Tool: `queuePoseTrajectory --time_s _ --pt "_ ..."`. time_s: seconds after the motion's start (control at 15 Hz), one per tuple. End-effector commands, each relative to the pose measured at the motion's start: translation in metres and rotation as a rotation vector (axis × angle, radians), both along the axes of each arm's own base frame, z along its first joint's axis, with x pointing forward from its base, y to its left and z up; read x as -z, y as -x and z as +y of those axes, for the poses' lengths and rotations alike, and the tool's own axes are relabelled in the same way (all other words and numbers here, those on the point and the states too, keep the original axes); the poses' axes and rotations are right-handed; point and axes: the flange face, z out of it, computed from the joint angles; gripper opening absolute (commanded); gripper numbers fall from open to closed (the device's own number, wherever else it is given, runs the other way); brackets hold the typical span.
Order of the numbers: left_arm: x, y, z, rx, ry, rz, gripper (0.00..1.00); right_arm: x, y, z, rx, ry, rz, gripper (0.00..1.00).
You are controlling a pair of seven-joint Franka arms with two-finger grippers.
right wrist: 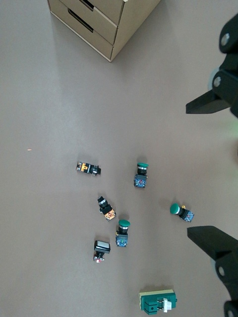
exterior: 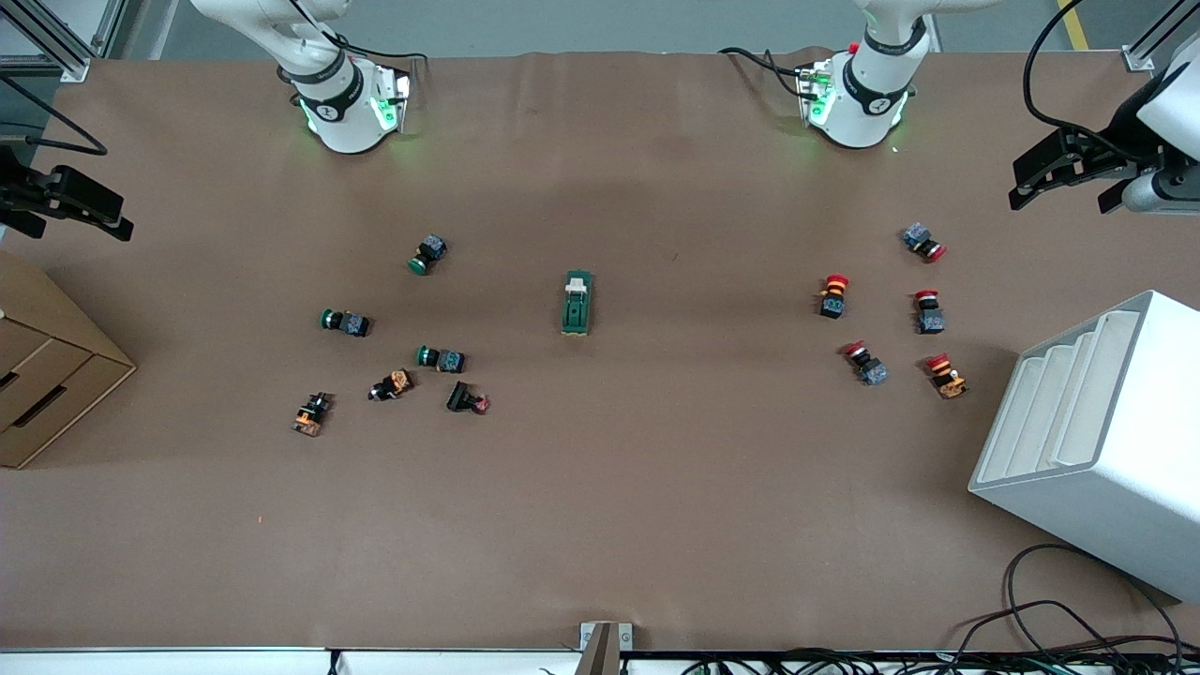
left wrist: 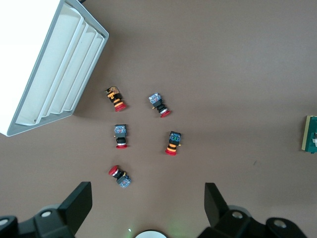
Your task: Close load switch with both arms
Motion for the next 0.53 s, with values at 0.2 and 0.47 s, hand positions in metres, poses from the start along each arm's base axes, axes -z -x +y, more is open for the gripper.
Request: queuePoseTrajectory --time_s 0.2,0.47 --pt "-0.0044 -0.003 0.0015 0.013 0.001 -0.002 1.0 -0.0002 0.0017 0.0008 -0.01 -0.007 -0.006 1.0" --pt "-0.0021 -0.003 -0.0026 0.012 0.002 0.005 1.0 -0.0002 0.0017 0.0006 -0.009 -0.005 -0.006 1.0"
